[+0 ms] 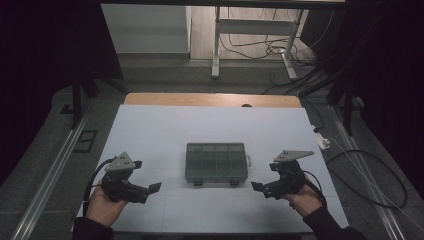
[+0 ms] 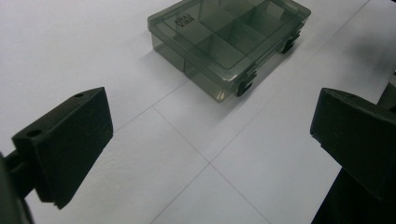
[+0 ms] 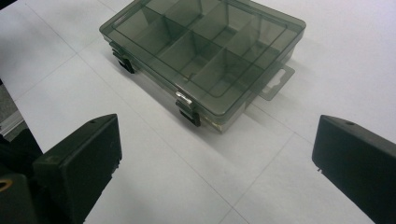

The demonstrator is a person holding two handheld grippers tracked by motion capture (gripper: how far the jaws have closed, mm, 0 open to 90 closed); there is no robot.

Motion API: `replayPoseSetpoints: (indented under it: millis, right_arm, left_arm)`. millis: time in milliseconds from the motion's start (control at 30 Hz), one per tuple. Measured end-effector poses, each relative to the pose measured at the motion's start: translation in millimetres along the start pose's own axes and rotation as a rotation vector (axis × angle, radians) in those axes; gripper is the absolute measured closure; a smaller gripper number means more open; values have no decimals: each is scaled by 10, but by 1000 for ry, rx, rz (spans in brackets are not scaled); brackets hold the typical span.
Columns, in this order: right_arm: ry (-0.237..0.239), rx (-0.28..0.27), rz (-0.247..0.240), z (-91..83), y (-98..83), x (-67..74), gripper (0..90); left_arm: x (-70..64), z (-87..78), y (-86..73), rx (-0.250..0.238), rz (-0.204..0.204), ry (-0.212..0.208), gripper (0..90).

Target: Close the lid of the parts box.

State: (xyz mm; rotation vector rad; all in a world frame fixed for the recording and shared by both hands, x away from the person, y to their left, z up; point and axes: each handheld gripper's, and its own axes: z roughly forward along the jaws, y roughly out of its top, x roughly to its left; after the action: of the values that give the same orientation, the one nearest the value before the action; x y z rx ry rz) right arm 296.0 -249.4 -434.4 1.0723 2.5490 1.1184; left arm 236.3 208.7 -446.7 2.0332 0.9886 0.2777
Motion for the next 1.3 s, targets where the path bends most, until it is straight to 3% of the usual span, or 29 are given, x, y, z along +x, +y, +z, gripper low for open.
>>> replayPoseSetpoints:
  millis: [1300]
  right_arm:
    - [-55, -24, 67, -359, -386, -152, 0]
  left_arm:
    - [44, -304, -252, -46, -75, 0, 0]
